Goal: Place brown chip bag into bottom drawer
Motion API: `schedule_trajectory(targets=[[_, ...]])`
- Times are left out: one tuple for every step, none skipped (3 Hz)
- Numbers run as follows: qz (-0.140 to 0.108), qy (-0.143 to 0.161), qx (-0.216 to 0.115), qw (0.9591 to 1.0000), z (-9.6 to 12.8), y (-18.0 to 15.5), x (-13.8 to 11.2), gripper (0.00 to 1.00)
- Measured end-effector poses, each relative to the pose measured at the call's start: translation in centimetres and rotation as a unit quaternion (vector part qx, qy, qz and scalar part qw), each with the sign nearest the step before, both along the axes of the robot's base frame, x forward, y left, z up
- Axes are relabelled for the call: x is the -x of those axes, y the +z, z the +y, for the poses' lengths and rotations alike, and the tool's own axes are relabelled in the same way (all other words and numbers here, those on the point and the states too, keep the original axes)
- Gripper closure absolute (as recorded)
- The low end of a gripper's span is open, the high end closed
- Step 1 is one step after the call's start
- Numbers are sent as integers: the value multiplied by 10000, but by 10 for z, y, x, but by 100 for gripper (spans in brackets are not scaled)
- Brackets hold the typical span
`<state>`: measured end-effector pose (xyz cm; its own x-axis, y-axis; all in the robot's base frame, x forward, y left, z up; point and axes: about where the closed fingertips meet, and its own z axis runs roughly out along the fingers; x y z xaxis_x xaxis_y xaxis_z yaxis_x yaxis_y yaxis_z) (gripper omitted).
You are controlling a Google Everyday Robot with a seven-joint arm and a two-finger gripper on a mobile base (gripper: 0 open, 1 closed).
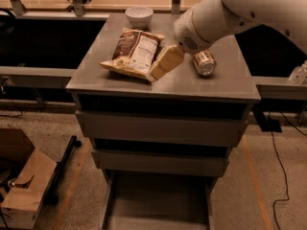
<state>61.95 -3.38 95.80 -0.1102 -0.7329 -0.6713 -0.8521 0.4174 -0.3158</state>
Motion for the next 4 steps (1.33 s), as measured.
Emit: schedule_trajectory(targets=[[-1, -37, -26, 10000, 2, 0, -3, 0], [181, -165, -122, 9996, 8, -15, -8, 0], [221, -310, -143, 9992, 31, -38, -31, 0], [139, -531, -271, 9981, 52, -62, -64, 0]])
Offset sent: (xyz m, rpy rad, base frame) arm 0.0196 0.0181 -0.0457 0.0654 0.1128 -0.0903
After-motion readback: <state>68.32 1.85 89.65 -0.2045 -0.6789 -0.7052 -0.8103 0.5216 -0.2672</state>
